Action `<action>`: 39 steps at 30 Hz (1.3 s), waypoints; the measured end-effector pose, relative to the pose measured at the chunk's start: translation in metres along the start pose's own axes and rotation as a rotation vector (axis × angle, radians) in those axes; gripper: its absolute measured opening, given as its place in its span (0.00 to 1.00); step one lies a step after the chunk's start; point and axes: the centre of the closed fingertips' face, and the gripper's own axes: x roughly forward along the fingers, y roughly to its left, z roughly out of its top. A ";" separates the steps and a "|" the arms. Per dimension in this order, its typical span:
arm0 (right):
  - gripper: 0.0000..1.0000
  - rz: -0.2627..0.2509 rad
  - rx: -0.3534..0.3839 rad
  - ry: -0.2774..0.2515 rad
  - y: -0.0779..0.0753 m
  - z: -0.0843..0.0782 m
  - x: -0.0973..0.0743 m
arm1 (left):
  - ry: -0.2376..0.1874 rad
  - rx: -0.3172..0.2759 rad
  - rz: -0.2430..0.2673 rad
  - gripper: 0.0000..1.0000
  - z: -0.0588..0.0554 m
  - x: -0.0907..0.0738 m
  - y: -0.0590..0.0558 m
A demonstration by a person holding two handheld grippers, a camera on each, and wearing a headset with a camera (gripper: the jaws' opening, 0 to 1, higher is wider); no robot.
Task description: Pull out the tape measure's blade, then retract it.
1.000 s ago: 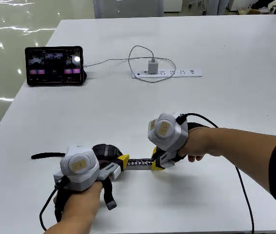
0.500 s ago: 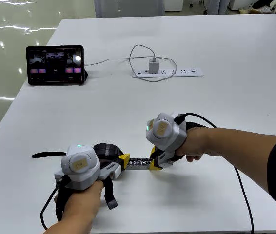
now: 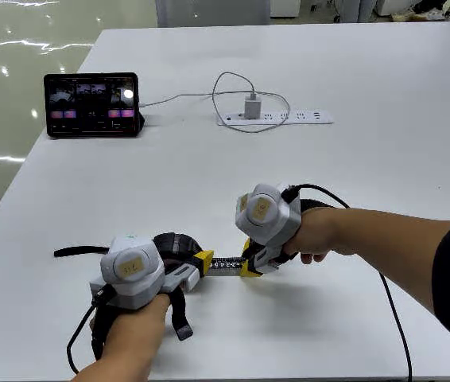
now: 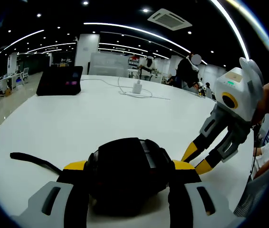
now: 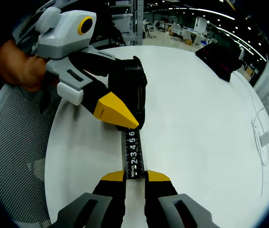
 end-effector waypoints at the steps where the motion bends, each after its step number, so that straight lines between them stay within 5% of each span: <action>1: 0.11 0.000 0.001 -0.001 0.000 0.000 0.000 | 0.000 -0.001 0.000 0.64 0.000 0.000 0.000; 39: 0.11 0.011 -0.013 -0.026 0.002 0.020 0.010 | -0.002 -0.009 -0.001 0.64 0.000 0.001 0.001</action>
